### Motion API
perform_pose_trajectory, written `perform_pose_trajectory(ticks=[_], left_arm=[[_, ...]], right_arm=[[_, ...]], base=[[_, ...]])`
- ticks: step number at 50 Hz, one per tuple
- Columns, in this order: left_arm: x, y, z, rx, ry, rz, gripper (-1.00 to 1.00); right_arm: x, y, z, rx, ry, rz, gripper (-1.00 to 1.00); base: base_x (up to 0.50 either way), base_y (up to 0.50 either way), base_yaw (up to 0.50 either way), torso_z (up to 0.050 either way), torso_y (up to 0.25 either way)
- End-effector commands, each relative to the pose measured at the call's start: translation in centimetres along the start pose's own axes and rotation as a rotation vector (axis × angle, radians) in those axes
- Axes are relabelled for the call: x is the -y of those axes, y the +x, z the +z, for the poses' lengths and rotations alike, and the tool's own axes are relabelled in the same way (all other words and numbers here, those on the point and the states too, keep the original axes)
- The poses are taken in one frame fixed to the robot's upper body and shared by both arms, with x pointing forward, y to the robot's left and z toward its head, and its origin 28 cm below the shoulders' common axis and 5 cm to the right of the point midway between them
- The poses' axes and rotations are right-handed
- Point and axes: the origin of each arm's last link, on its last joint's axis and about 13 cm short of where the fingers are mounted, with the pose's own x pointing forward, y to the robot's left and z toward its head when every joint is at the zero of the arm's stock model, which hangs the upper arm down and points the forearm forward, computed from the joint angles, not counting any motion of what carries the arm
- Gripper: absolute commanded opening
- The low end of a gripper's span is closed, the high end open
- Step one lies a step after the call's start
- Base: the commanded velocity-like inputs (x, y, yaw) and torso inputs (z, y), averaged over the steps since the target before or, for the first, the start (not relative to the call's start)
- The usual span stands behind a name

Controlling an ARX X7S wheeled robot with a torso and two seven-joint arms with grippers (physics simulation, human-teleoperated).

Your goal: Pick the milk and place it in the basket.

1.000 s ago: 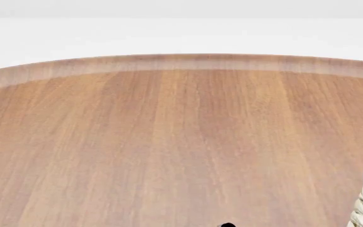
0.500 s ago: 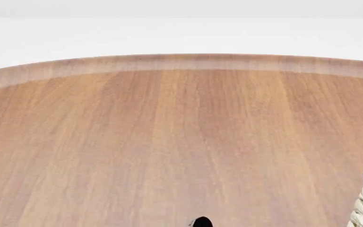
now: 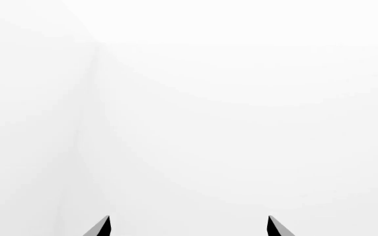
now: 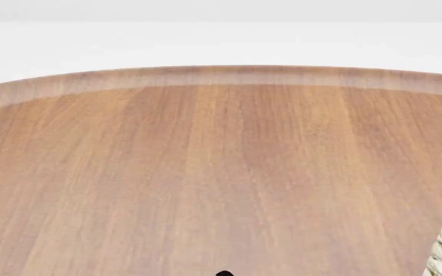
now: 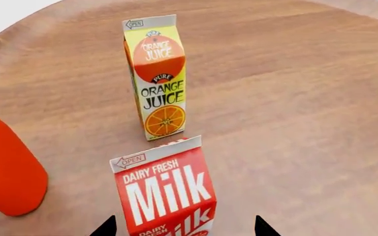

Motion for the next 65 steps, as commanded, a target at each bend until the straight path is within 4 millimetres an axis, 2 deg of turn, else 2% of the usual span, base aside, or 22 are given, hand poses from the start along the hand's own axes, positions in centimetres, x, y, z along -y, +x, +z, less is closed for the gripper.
perform_pose_trajectory(ticks=[1,28,49,50,65], left_arm=[[-0.3,0.0,0.0,0.017,0.010,0.012,1.00],[-0.3,0.0,0.0,0.016,0.009,0.016,1.00],[-0.4,0.0,0.1,0.018,0.006,0.017,1.00],[-0.4,0.0,0.0,0.018,0.007,0.017,1.00],[-0.4,0.0,0.0,0.019,0.007,0.017,1.00]], right_arm=[[0.3,1.2,0.4,0.015,-0.017,0.033,1.00],[0.8,2.9,-0.4,-0.014,-0.012,0.053,1.00],[0.0,3.7,-1.3,-0.038,-0.014,0.097,1.00],[0.0,3.7,-1.3,-0.035,-0.009,0.097,-1.00],[0.1,2.8,-1.1,-0.012,-0.020,0.054,-1.00]], base=[[0.00,0.00,0.00,0.000,0.000],[0.00,0.00,0.00,0.000,0.000],[0.00,0.00,0.00,0.000,0.000],[0.00,0.00,0.00,0.000,0.000],[0.00,0.00,0.00,0.000,0.000]])
